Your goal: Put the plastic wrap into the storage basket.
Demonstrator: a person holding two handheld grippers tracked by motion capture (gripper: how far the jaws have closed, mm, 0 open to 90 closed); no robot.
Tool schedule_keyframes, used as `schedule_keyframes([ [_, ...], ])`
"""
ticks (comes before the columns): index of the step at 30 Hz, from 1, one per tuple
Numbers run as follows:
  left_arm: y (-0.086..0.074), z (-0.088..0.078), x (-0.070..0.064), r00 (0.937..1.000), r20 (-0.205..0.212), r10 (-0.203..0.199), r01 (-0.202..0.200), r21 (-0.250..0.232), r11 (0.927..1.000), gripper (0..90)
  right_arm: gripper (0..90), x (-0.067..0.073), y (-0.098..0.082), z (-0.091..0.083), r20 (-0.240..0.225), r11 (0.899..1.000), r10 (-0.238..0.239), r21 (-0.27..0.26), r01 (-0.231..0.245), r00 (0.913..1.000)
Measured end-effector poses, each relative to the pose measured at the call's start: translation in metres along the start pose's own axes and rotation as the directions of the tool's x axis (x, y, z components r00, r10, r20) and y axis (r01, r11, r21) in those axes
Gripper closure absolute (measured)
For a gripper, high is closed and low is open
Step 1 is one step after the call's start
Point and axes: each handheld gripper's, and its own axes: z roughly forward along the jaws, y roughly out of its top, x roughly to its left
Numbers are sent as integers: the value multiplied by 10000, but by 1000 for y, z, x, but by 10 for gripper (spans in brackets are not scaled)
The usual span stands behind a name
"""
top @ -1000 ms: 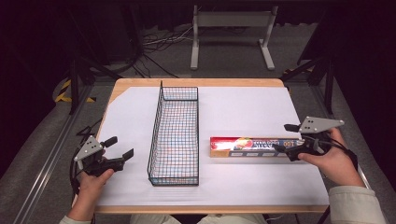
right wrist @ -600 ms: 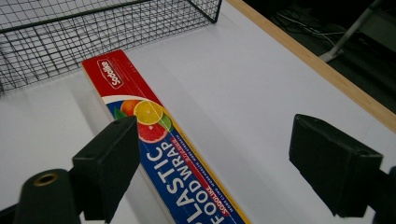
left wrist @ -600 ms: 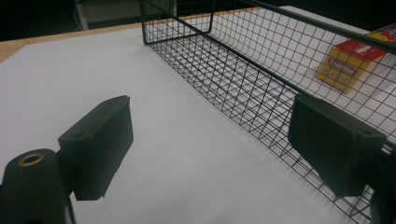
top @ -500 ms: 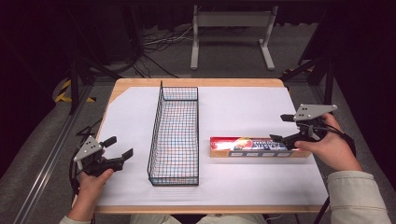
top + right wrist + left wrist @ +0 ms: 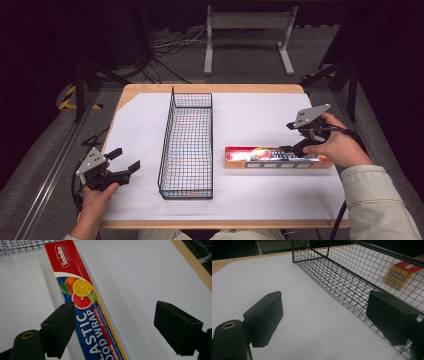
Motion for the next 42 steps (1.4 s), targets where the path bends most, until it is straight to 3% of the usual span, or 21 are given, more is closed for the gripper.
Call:
schedule_keyframes([
  [6,-1,-3,1,9999,-73,-72,72,-31,10000,149,176,0,-5,25,-523,9975,-137,679,173,9985],
  [12,-1,-2,1,10000,-33,-46,46,-27,10000,150,152,3,-8,43,-1031,9941,-290,1008,394,9942],
  [16,-1,-1,1,10000,-23,-75,75,-28,10000,150,147,8,-11,55,-1263,9854,-449,1572,647,9910],
  [27,-1,1,2,9999,70,-133,133,18,9999,150,143,11,-13,76,-1742,9708,-596,2189,977,9829],
  [34,-2,1,2,9999,95,-131,131,35,9999,149,184,11,-12,82,-1945,9544,-928,2621,1429,9765],
  [42,-2,2,2,9998,125,-126,125,59,9999,149,218,13,-11,88,-2130,9338,-997,3173,1653,9720],
])
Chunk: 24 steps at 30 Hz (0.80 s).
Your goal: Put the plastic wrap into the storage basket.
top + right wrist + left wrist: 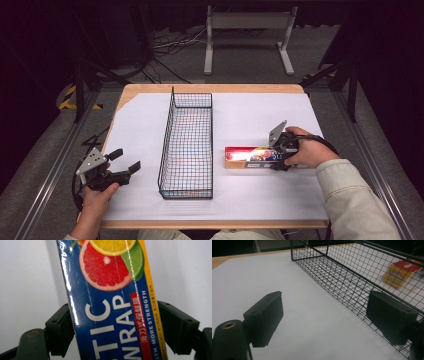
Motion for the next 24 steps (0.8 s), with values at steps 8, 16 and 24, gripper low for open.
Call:
schedule_keyframes([
  [8,0,1,0,10000,-2,-60,60,-26,10000,149,332,-1,3,1,-161,9991,-219,368,224,9996],
  [16,0,1,0,10000,-16,-66,66,-53,10000,146,380,2,7,-2,-251,9958,-526,738,543,9983],
  [24,0,1,0,9999,-15,-99,99,-65,9999,147,399,5,4,-15,-110,9999,-24,117,25,9999],
])
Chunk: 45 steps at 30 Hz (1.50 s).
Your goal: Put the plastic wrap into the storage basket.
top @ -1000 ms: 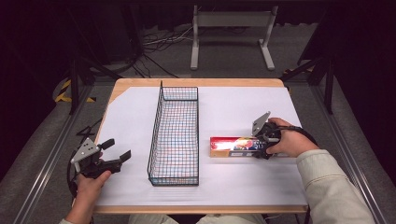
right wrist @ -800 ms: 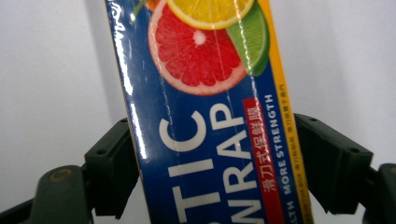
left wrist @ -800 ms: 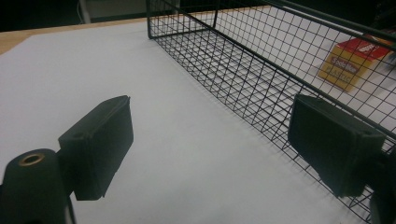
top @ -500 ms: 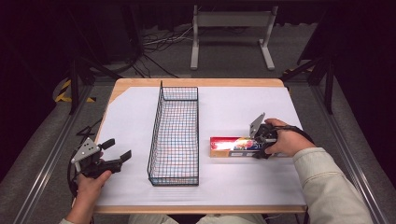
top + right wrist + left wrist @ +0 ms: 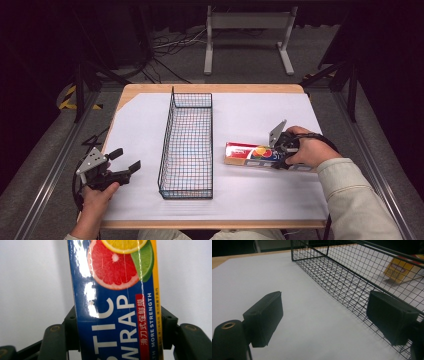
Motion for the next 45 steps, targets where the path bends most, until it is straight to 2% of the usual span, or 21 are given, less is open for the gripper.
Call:
schedule_keyframes([
  [3,1,0,0,10000,5,71,-71,-15,10000,147,400,1,1,-11,75,9986,423,-313,-420,9991],
  [7,1,1,0,10000,22,64,-64,-17,10000,147,402,0,4,-28,250,9915,953,-918,-927,9951],
  [10,1,1,0,10000,28,54,-54,-48,10000,147,403,1,9,-41,344,9777,1718,-1282,-1661,9845],
  [16,1,1,1,10000,9,28,-28,-71,10000,147,403,2,18,-58,214,9563,2430,-1728,-2358,9698],
  [19,1,1,1,10000,9,21,-21,-84,10000,147,404,3,23,-64,47,9347,3041,-1948,-2974,9526],
  [22,1,2,1,10000,17,21,-21,-81,10000,148,407,5,31,-70,270,9108,3669,-2140,-3531,9299],
  [24,1,1,1,10000,0,13,-13,-81,10000,148,408,6,34,-73,335,8981,3902,-2339,-3724,9201],
  [27,1,1,1,10000,-3,-9,9,-105,9999,148,409,8,41,-78,207,8584,4581,-2697,-4363,8886],
  [30,1,1,1,10000,7,11,-11,-99,10000,148,410,10,48,-83,4,8052,5341,-3051,-5086,8454],
  [31,1,1,1,10000,10,-4,4,-109,9999,148,410,11,52,-84,88,7932,5499,-3188,-5189,8352],
  [34,1,2,2,10000,9,-18,18,-145,9999,148,414,12,59,-87,267,7734,5785,-3356,-5379,8152],
  [36,1,2,1,10000,7,-7,7,-128,9999,148,418,13,63,-88,533,7601,5992,-3513,-5467,7988],
  [37,1,2,2,10000,8,-6,6,-129,9999,148,418,14,66,-88,643,7498,6133,-3608,-5547,7872],
  [38,1,2,2,10000,-4,-16,16,-132,9999,148,419,14,68,-88,680,7343,6317,-3718,-5680,7722],
  [39,1,2,2,10000,-4,-23,23,-140,9999,148,419,14,71,-88,643,7085,6592,-3870,-5901,7492],
  [40,1,2,2,10000,-3,-24,24,-151,9999,148,420,14,72,-89,617,6994,6677,-3931,-5969,7418],
  [42,1,2,2,10000,-7,-17,17,-148,9999,148,420,14,76,-88,646,6735,6923,-4152,-6115,7187],
  [43,1,2,1,10000,-5,-15,15,-149,9999,148,420,14,76,-88,646,6735,6923,-4152,-6115,7187],
  [44,1,2,1,10000,9,-1,1,-120,9999,148,421,13,81,-88,477,6272,7360,-4234,-6537,6753],
  [45,2,2,1,10000,14,10,-10,-122,9999,148,421,13,84,-88,399,6076,7537,-4227,-6724,6560],
])
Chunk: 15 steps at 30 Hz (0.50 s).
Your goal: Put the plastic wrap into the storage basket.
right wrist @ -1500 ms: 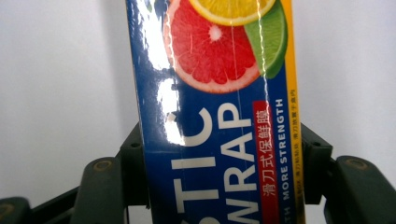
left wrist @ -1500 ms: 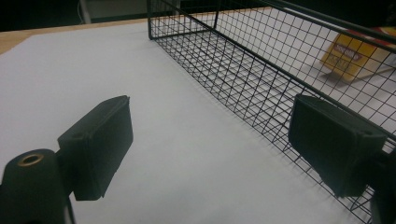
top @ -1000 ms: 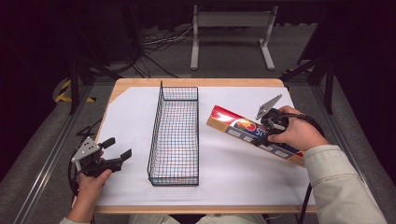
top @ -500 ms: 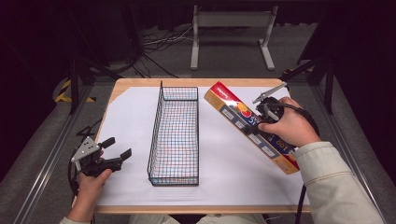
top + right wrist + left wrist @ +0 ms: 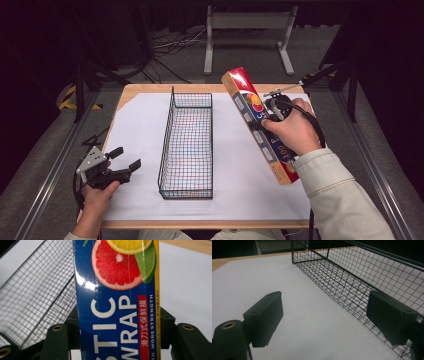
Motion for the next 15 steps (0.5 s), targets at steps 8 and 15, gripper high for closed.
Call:
schedule_keyframes([
  [8,2,3,0,10000,82,-28,28,-42,10000,148,427,13,19,8,675,9890,1474,-249,-1461,9868],
  [15,3,5,1,9999,126,-31,32,-94,10000,149,428,20,32,17,826,9571,2897,-160,-2894,9535],
])
